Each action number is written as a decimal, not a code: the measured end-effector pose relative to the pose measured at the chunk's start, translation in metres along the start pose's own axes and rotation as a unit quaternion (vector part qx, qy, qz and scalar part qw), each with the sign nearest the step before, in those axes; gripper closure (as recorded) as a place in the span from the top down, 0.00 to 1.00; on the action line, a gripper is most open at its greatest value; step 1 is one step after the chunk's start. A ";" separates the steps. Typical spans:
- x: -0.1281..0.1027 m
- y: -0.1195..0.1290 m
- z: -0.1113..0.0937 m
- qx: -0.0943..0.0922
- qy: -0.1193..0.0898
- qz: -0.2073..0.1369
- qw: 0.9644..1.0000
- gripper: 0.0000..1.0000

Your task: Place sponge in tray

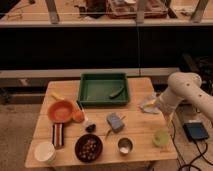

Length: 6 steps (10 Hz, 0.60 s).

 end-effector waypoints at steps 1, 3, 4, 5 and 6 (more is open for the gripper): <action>0.001 -0.004 -0.004 0.002 0.071 -0.017 0.997 0.80; -0.002 -0.012 -0.011 0.010 0.141 -0.047 0.989 0.80; -0.005 -0.016 -0.013 0.015 0.166 -0.062 0.984 0.80; -0.007 -0.019 -0.015 0.018 0.176 -0.070 0.982 0.80; -0.005 -0.019 -0.015 0.018 0.172 -0.070 0.982 0.80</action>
